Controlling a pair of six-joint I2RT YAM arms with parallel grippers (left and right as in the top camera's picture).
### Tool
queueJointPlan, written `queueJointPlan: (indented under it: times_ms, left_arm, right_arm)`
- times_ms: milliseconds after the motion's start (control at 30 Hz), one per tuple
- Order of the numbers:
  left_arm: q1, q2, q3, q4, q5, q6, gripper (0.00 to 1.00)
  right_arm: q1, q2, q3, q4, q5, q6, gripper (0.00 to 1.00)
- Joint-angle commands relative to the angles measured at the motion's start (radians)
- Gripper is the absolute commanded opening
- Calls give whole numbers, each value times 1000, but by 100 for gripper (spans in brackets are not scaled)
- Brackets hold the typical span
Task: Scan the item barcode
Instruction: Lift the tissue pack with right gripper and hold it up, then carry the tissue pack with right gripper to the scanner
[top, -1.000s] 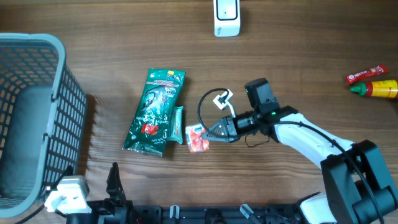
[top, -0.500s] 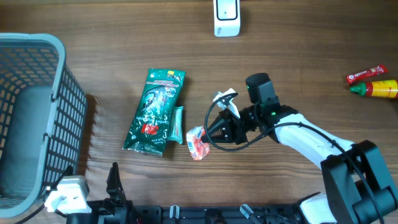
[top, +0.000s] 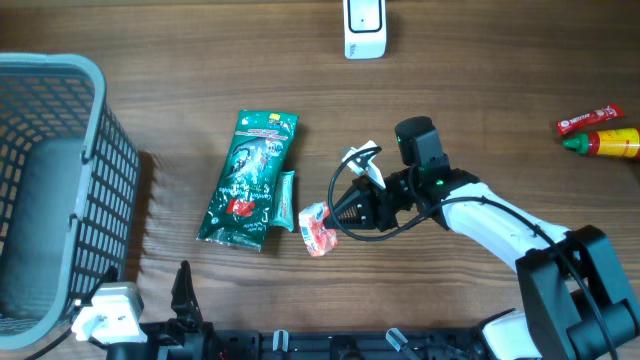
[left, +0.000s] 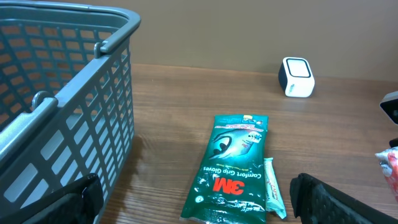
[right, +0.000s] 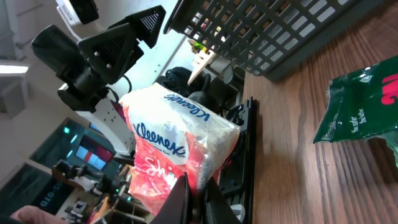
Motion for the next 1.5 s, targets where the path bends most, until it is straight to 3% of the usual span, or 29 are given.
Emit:
queueJointPlan:
  times_ms: [0,333,500,733,833,967,1067,1233,1300,1467]
  left_arm:
    - [5,-3,1,2,5,-3,100]
    - [5,-3,1,2,5,-3,100]
    - [5,-3,1,2,5,-3,100]
    - [5,-3,1,2,5,-3,100]
    - [5,-3,1,2,5,-3,100]
    - [5,-3,1,2,5,-3,100]
    - [5,-3,1,2,5,-3,100]
    - [5,-3,1,2,5,-3,100]
    - [5,-3,1,2,5,-3,100]
    - [5,-3,1,2,5,-3,100]
  right_arm:
    - [2,-20,0,5,-63,7,4]
    - [1,-20,0,6,28,8,4]
    - [0,-20,0,83,272,177,4]
    - [-119,-40,31,83,395,237,5]
    - [-178,-94,78,-69,536,189,5]
    - [-185,-202,314,-594,969,0,5]
    - [-185,-249,414,-722,1172,-5,5]
    - [-185,-237,415,-605,1332,-34,5]
    - [-185,-209,416,-526,1517,-35,5]
    - [-185,-100,416,-296,1585,-159,5]
